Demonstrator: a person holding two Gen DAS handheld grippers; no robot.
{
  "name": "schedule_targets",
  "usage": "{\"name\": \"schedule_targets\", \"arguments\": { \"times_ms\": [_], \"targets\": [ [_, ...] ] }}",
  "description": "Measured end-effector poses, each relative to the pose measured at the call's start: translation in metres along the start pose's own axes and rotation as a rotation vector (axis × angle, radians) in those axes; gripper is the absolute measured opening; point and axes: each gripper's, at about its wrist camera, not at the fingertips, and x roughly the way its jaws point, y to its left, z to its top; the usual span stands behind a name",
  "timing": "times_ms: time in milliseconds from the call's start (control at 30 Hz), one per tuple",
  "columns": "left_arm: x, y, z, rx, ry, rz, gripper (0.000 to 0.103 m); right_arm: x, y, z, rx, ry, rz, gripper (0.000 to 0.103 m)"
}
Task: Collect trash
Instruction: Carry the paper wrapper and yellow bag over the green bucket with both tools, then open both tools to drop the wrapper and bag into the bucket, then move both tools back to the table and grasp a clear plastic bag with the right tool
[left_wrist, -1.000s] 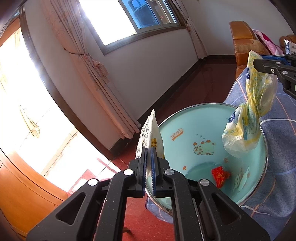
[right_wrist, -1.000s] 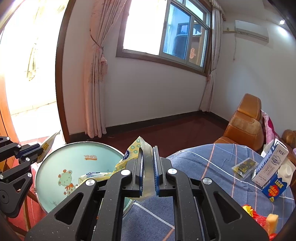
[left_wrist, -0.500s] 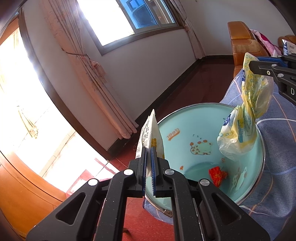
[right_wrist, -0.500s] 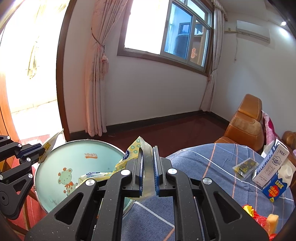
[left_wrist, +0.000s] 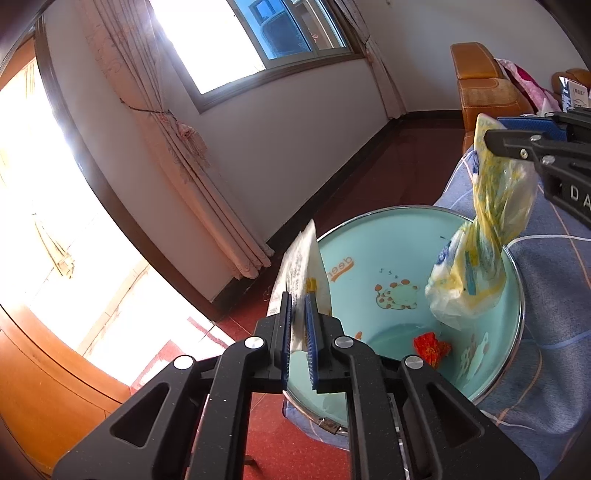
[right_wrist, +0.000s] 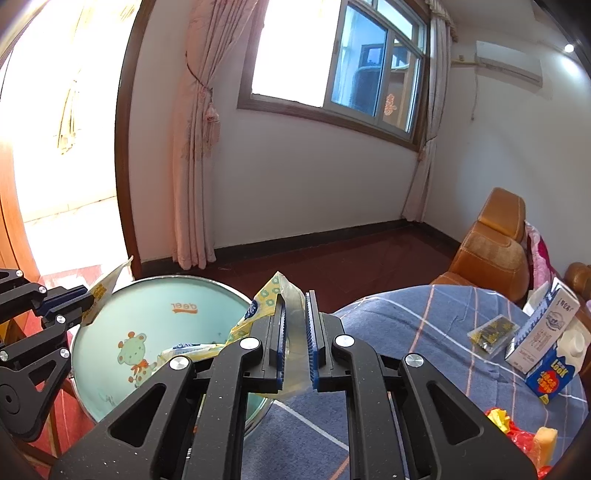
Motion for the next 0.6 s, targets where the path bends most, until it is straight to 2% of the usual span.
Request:
{"name": "schedule_targets", "arguments": {
  "times_ms": [33,67,100,167,233,300,400,600],
  "targets": [
    [0.0,-0.001,0.0,0.001,-0.002,-0.003,0.022,0.0,-0.001,0.0,0.007,0.001,0.008,0.038],
    [-0.001,-0.001,0.0,0.002,-0.008,-0.004,0.027,0.001,-0.002,0.0,0.015,0.004,0.021,0.049],
    [-0.002,-0.002,0.0,0.0,-0.015,0.0,0.039,0.001,-0.001,-0.001,0.02,0.007,0.031,0.056],
    [-0.004,-0.002,0.001,-0.005,-0.025,0.007,0.049,0.001,0.001,-0.001,0.007,0.009,0.014,0.056],
    [-0.004,-0.002,0.001,-0.004,-0.024,0.003,0.05,-0.001,-0.001,-0.002,0.021,0.015,0.01,0.056],
    [-0.004,-0.002,0.001,-0.012,-0.024,-0.001,0.057,-0.003,-0.004,-0.003,0.039,0.019,-0.006,0.058],
    [-0.007,-0.004,0.001,-0.019,-0.03,-0.014,0.063,-0.014,-0.014,-0.004,0.081,0.035,-0.045,0.058],
    [-0.021,-0.023,0.0,-0.027,-0.038,-0.115,0.064,-0.071,-0.045,-0.015,0.129,0.033,-0.119,0.061]
  ]
}}
